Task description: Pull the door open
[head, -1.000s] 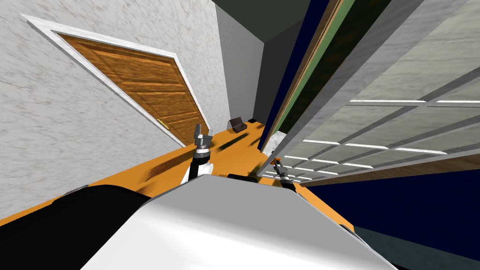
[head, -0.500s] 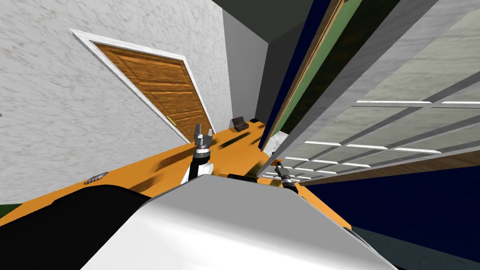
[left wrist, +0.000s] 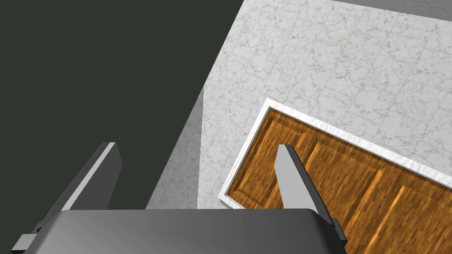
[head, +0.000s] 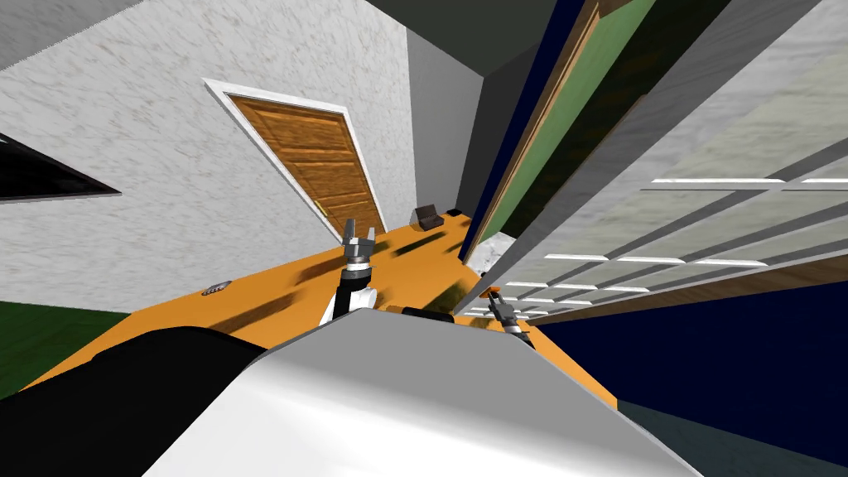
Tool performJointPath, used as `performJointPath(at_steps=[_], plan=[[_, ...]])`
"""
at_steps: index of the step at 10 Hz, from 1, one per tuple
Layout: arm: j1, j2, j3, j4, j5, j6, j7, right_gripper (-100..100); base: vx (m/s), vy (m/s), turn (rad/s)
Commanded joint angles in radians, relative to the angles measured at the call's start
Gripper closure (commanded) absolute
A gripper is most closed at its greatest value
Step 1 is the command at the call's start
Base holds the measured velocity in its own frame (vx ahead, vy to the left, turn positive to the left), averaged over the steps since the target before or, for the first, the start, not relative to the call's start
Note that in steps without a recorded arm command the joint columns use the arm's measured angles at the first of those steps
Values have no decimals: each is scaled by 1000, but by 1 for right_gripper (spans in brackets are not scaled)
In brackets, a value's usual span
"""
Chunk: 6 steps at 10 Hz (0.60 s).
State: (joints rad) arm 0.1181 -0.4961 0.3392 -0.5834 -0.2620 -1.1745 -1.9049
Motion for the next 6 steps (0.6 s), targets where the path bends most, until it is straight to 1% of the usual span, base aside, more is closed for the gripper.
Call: performJointPath(at_steps=[1, 2, 3, 4, 5, 6], plan=[[-1, -7, 5, 25, 5, -33, -14, 100, -158, -36, 76], [7, -13, 11, 29, 9, -51, -22, 100, -129, -49, 86], [12, -9, 9, 17, 7, -31, -14, 100, -58, -28, 22], [15, -11, 13, 24, 10, -42, -18, 100, -130, -73, 159], [15, -12, 13, 28, 11, -48, -20, 100, -215, -80, 205], [15, -13, 14, 33, 12, -55, -23, 100, -220, -50, 144]])
